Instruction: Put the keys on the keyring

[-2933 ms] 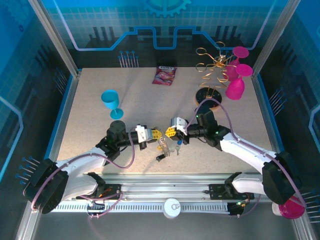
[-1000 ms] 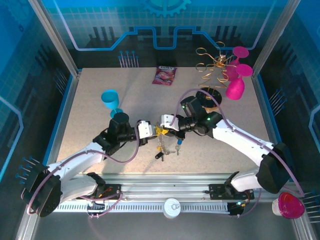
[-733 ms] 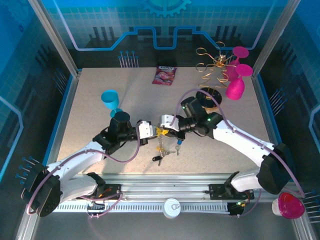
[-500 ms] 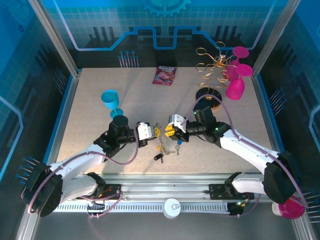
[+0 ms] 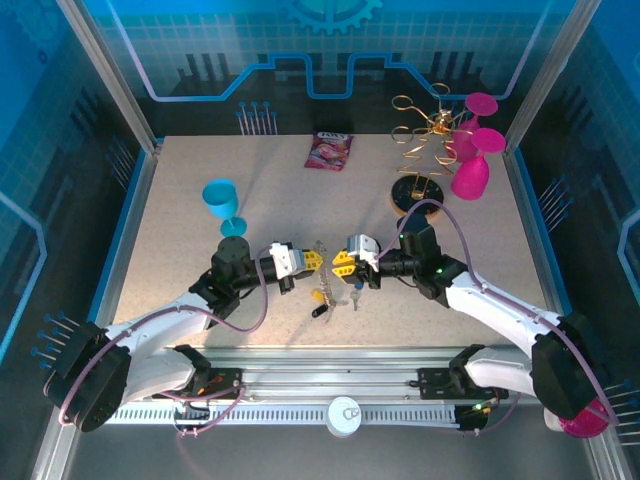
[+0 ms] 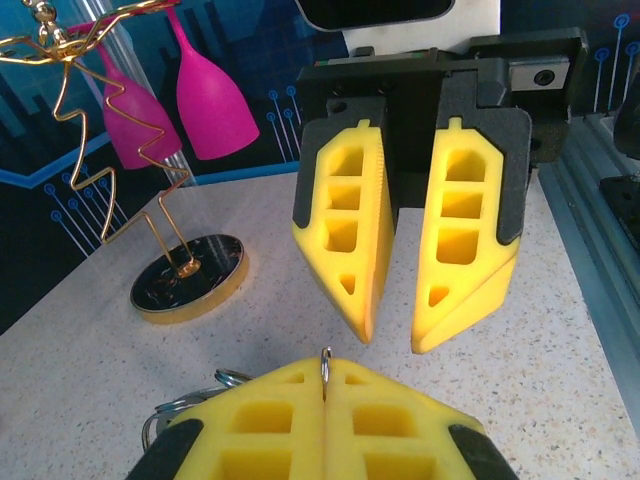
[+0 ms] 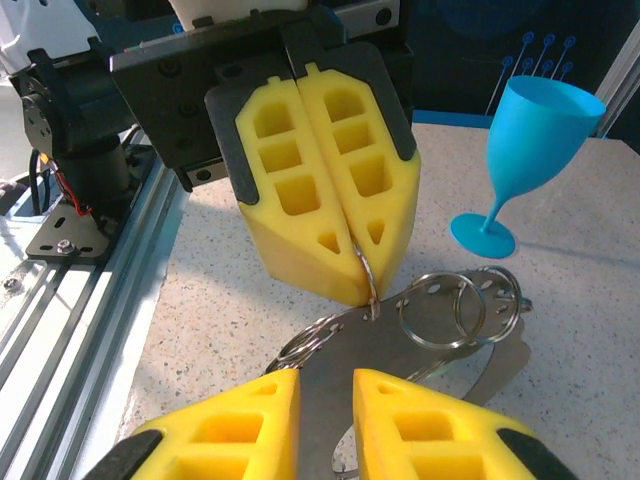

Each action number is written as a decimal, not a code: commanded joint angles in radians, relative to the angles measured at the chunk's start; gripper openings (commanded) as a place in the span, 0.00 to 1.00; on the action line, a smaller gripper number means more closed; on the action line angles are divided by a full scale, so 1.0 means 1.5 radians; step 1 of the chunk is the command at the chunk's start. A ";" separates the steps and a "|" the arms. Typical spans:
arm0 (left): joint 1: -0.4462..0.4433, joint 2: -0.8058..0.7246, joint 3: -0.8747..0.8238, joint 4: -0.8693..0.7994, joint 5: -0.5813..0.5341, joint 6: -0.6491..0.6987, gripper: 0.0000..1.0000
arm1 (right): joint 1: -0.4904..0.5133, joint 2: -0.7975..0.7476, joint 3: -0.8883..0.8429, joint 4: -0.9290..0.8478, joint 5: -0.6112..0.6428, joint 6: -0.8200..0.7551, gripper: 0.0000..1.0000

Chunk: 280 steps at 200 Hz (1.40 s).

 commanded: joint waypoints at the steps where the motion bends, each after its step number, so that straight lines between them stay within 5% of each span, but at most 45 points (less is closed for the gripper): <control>1: 0.003 0.005 -0.004 0.050 0.034 -0.011 0.00 | -0.007 0.007 0.007 0.033 -0.014 -0.009 0.22; 166: 0.003 0.019 0.004 0.047 0.061 -0.013 0.00 | 0.011 0.070 0.053 0.085 -0.056 0.004 0.18; 213: 0.003 0.021 0.007 0.047 0.053 -0.019 0.00 | 0.011 0.072 0.061 0.070 -0.053 -0.010 0.00; 280: 0.003 -0.024 0.044 -0.170 -0.022 0.049 0.10 | 0.018 0.055 0.124 -0.137 -0.009 -0.111 0.00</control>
